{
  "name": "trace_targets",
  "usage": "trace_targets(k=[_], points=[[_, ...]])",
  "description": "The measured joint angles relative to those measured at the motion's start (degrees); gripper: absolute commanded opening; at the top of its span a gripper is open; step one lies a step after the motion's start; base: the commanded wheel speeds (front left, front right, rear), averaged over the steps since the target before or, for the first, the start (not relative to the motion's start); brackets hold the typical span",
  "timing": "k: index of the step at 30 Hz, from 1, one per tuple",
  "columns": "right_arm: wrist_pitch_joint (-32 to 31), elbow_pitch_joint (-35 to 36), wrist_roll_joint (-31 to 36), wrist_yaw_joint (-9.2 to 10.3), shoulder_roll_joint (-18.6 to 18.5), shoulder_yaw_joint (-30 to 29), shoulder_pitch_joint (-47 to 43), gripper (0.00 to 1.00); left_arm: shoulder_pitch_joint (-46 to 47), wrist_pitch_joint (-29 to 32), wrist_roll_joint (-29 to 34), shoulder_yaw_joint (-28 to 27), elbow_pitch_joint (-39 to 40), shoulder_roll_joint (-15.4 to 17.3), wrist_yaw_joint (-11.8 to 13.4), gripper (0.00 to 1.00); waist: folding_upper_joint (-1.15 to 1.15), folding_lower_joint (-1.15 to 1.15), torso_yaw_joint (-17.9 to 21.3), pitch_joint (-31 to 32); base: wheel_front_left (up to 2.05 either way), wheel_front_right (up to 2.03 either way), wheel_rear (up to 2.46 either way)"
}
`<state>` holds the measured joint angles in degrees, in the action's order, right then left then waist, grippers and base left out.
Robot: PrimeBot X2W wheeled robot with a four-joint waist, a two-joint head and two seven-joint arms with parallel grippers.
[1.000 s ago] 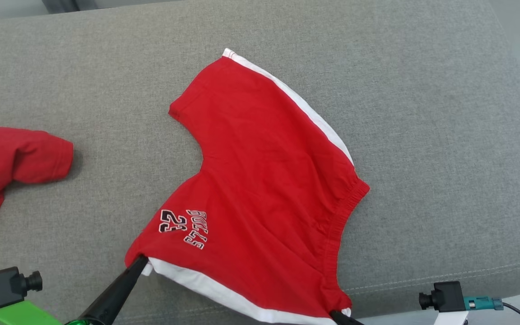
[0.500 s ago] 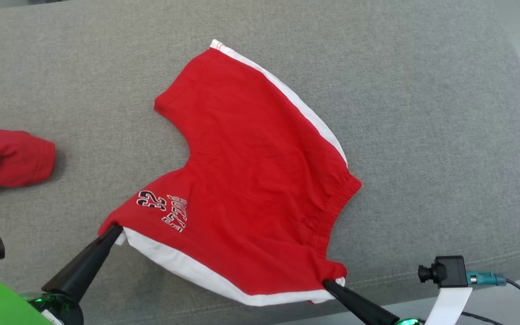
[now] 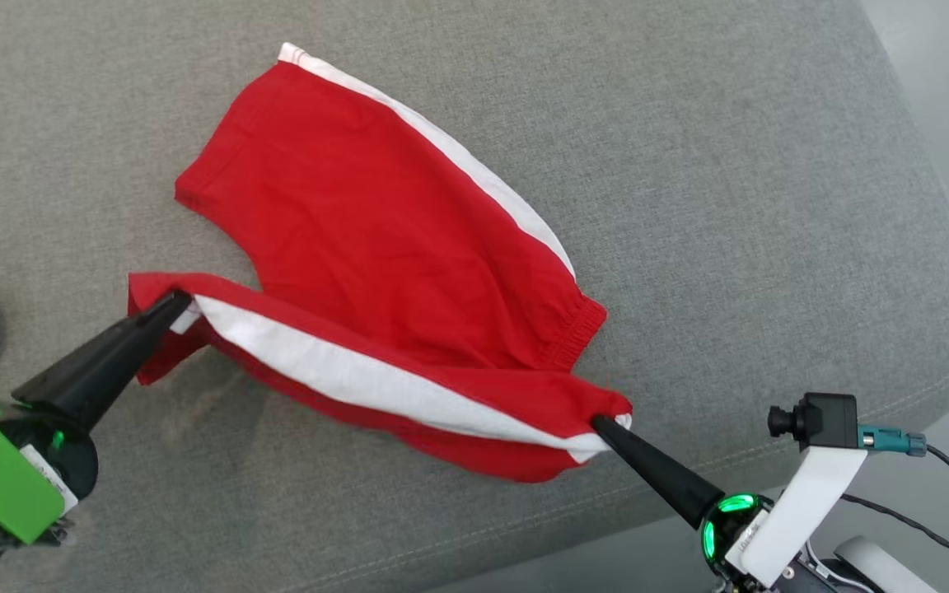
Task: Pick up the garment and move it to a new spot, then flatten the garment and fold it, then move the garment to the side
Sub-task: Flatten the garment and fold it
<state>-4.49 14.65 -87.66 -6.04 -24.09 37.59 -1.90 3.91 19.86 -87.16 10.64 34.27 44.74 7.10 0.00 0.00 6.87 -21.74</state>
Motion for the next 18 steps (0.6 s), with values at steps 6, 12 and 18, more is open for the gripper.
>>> trace_targets(k=[6,12,18], points=[[0.19,-2.01,0.07,0.0,2.38,-0.52,4.38,0.0,6.72,4.17,-0.1,1.07,-5.11,1.66,0.03,0.0,0.0,0.0,1.95,-3.11,0.0,0.0,0.0],[-0.15,-2.83,1.03,-0.01,4.46,-0.07,9.64,0.0,13.7,7.99,1.2,2.27,-9.31,3.19,0.03,0.0,0.0,0.0,3.99,-6.3,0.0,0.0,0.0],[-0.19,-3.54,1.09,-0.48,5.05,-0.35,11.83,0.0,21.52,11.35,3.3,3.69,-13.26,3.22,0.03,0.0,0.0,0.0,5.95,-9.04,0.0,0.0,0.0]])
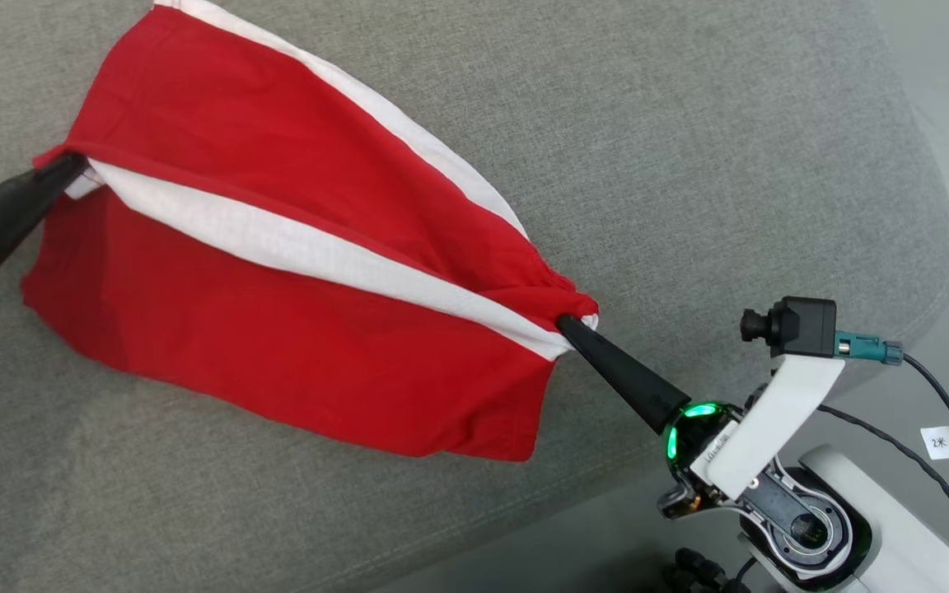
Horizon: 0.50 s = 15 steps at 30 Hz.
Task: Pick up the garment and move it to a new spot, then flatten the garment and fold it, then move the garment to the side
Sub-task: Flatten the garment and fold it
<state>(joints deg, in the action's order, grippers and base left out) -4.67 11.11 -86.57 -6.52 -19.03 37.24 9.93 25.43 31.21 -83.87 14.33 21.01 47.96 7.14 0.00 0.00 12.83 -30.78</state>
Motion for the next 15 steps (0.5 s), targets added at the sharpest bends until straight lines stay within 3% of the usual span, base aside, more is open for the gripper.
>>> trace_targets(k=[7,15], points=[[-0.18,-1.68,-0.09,-0.01,1.75,0.25,1.4,0.0,6.83,3.37,3.2,2.22,-4.77,-0.36,0.0,0.0,0.0,0.0,2.36,-1.39,0.0,0.0,0.0],[-0.14,-0.43,0.43,-0.02,2.56,0.48,2.71,0.0,14.86,7.08,6.25,5.7,-8.27,-4.09,0.0,0.0,0.0,0.0,3.3,-1.29,0.0,0.0,0.0]])
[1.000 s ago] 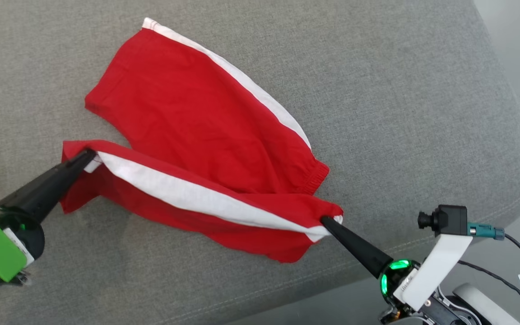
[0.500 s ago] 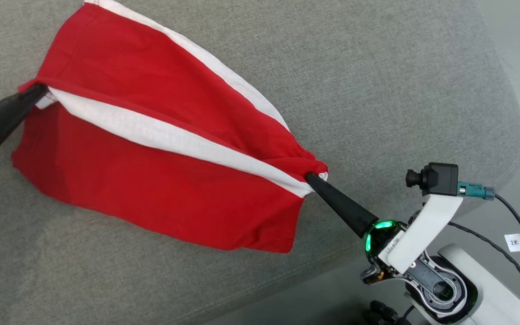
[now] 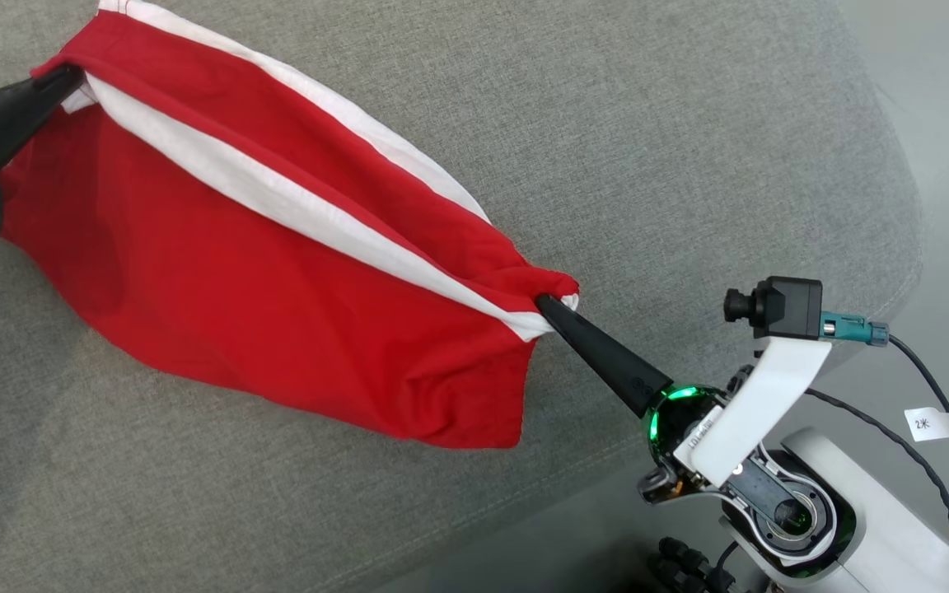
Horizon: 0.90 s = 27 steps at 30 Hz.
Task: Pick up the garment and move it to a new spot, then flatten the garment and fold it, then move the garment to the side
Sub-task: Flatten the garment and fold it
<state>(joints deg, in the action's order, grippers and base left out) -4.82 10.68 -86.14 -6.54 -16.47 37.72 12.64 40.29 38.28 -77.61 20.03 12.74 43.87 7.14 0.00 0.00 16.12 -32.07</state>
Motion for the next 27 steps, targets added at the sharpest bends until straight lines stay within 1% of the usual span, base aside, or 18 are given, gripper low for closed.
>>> trace_targets(k=[6,7,9,13,16,17,18,19,20,21,22,23,25,27], points=[[0.24,1.47,0.52,-0.01,0.12,-0.02,0.32,0.0,5.24,1.97,1.36,1.22,-3.35,-3.24,0.0,0.0,0.0,0.0,0.01,0.28,0.0,0.0,0.0],[0.24,1.67,0.52,-0.01,0.16,-0.02,0.33,0.0,6.57,2.74,2.14,1.97,-4.78,-4.21,0.0,0.0,0.0,0.0,-0.01,0.26,0.0,0.0,0.0],[0.33,1.8,0.52,-0.01,0.13,-0.09,0.33,0.0,7.36,3.69,3.98,2.33,-6.59,-4.99,0.0,0.0,0.0,0.0,-0.04,0.05,0.0,0.0,0.0],[0.82,1.83,0.62,-0.02,0.23,-0.33,0.39,0.0,9.11,4.63,5.7,2.42,-10.47,-5.91,0.0,0.0,0.0,0.0,-0.02,-0.8,0.0,0.0,0.0],[1.46,1.43,1.01,-0.03,0.85,-0.69,0.97,0.0,10.69,5.2,8.05,2.63,-12.73,-7.17,0.0,0.0,0.0,0.0,0.27,-1.37,0.0,0.0,0.0],[1.82,1.34,1.0,-0.1,1.13,-1.15,1.13,0.07,11.42,5.65,8.38,2.65,-13.44,-7.67,0.0,0.0,0.0,0.0,0.4,-1.54,0.0,0.0,0.0],[2.04,1.18,1.0,-0.18,1.33,-1.47,1.3,0.18,12.17,5.67,8.51,2.6,-14.21,-8.23,0.0,0.0,0.0,0.0,0.52,-1.7,0.0,0.0,0.0],[2.3,0.9,1.01,-0.2,1.45,-1.7,1.39,0.39,12.91,5.71,8.76,2.61,-14.99,-8.98,0.0,0.05,0.0,0.0,0.65,-1.85,0.0,0.0,0.0],[2.45,0.52,1.0,-0.2,1.55,-1.94,1.47,0.45,13.51,5.71,9.13,2.63,-15.95,-9.89,0.0,0.1,0.0,0.0,0.77,-1.97,0.0,0.0,0.0],[2.6,0.22,1.0,-0.2,1.59,-2.11,1.47,0.9,13.9,5.71,9.79,2.64,-16.75,-10.87,0.0,0.18,0.0,0.0,0.87,-2.04,0.0,0.0,0.0],[2.61,-0.02,0.99,-0.2,1.63,-2.18,1.47,1.0,14.16,5.68,10.54,2.59,-17.69,-11.89,0.0,0.43,0.0,0.0,0.95,-2.08,0.0,0.0,0.0],[2.65,-0.16,0.98,-0.2,1.72,-2.2,1.47,1.0,14.33,5.54,11.04,2.59,-18.56,-12.76,0.0,1.0,0.0,0.0,1.02,-2.11,0.0,0.0,0.0],[2.8,-0.38,0.98,-0.2,2.02,-2.18,1.47,1.0,14.41,5.57,11.8,3.01,-20.04,-13.91,0.0,1.0,0.0,0.0,1.18,-2.15,0.0,0.0,0.0],[2.85,-0.63,0.98,-0.2,2.18,-2.1,1.49,1.0,14.43,5.65,12.72,3.81,-21.31,-14.39,0.0,1.0,0.0,0.0,1.34,-2.15,0.0,0.0,0.0]])
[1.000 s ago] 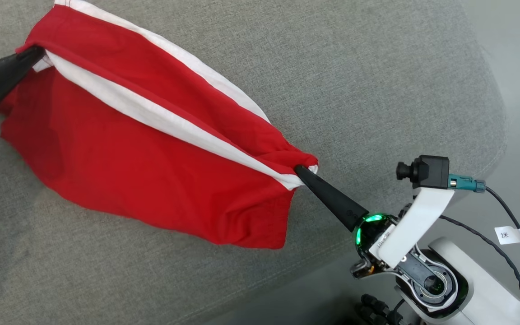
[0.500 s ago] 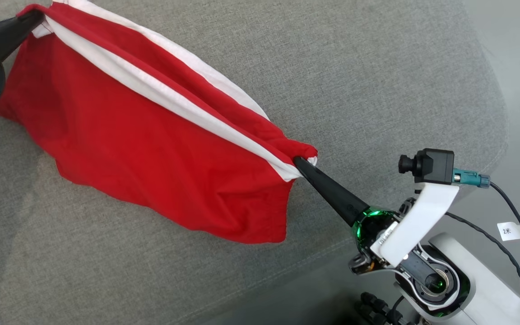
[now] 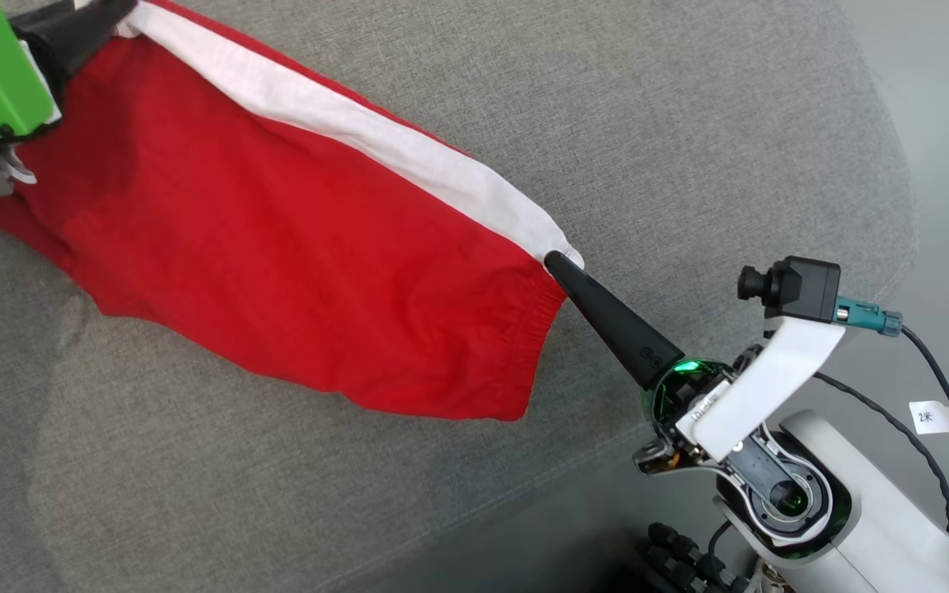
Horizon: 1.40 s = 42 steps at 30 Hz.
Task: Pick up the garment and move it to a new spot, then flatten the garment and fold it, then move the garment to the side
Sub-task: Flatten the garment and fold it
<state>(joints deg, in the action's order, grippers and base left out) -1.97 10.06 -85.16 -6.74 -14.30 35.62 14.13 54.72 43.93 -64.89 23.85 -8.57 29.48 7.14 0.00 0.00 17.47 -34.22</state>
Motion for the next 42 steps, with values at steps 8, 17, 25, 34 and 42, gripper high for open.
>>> trace_targets(k=[8,17,25,34,42], points=[[0.0,-2.01,-0.01,-0.07,0.7,1.08,0.03,1.0,0.18,0.03,3.57,0.25,-4.1,-1.82,0.0,1.0,0.0,0.0,0.68,0.9,0.0,0.0,0.0],[1.92,-4.12,0.31,-0.31,-0.21,-0.26,-1.05,1.0,1.68,-4.61,9.2,-1.38,-8.4,-3.01,0.0,1.0,0.0,0.0,0.7,3.74,0.0,0.0,0.0],[3.52,-4.89,5.04,-0.31,-4.14,-0.25,-3.79,1.0,-2.26,-14.62,12.33,-1.25,-3.94,-5.09,0.0,1.0,0.0,0.0,-0.23,8.03,0.0,0.0,0.0],[6.72,-6.35,9.61,-0.3,-6.38,0.7,-9.0,1.0,-15.23,-28.72,16.59,-2.57,2.9,-6.91,-0.03,1.0,0.0,0.0,-3.14,14.12,0.0,0.0,0.0],[11.27,-7.56,17.35,2.35,-7.93,0.86,-11.55,1.0,-27.92,-38.15,23.57,-2.27,6.42,-7.09,-0.03,1.0,0.0,0.0,-8.56,18.3,0.0,0.0,0.0]])
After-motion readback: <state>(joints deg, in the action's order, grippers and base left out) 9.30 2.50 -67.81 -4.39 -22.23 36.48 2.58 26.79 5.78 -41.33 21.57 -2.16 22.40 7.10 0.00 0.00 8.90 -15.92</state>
